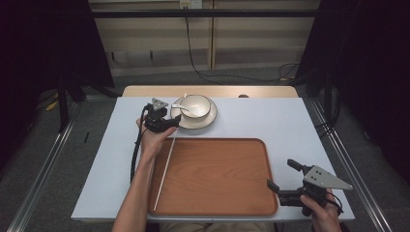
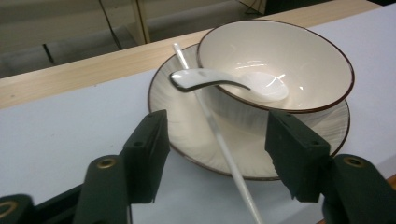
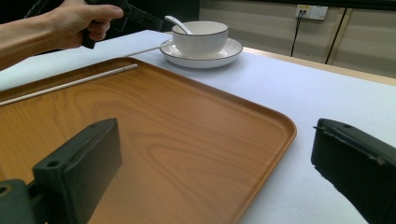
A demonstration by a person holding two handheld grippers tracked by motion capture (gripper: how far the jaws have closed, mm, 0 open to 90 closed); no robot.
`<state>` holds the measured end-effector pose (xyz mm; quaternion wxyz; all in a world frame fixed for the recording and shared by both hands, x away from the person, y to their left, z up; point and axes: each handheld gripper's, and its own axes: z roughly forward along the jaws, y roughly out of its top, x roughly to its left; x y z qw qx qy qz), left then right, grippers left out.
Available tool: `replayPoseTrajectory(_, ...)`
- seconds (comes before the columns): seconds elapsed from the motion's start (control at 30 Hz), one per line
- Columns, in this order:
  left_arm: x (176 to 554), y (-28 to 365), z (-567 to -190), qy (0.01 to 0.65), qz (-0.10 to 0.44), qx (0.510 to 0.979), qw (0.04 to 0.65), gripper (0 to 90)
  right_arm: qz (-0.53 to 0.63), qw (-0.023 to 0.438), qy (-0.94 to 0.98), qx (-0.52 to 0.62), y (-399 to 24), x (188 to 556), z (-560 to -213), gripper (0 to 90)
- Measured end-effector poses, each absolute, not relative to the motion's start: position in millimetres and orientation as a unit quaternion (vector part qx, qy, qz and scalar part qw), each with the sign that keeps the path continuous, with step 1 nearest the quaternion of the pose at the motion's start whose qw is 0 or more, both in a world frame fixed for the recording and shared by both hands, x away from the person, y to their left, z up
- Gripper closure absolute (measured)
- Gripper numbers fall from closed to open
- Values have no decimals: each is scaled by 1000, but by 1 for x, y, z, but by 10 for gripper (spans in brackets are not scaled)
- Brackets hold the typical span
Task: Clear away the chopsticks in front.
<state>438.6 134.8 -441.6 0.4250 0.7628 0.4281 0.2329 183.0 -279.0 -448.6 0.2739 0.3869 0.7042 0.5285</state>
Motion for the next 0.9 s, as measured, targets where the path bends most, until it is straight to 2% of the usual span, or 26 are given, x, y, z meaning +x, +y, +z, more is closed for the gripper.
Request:
replayPoseTrajectory(0.17,446,130,-445,428,228,777,401,483,530,273,704,385,-279,183,-449,15)
replayPoseTrajectory(0.3,452,132,-449,431,209,778,408,559,530,272,705,385,-279,183,-449,15)
replayPoseTrajectory(0.4,456,129,-452,437,200,780,400,560,529,271,705,387,-279,183,-449,15)
replayPoseTrajectory(0.77,468,125,-461,448,187,787,380,698,529,272,707,383,-280,183,-449,15)
replayPoseTrajectory(0.83,469,124,-461,448,194,792,368,696,530,273,706,383,-280,183,-449,15)
replayPoseTrajectory(0.9,472,124,-462,462,193,779,377,717,532,272,705,382,-281,183,-449,15)
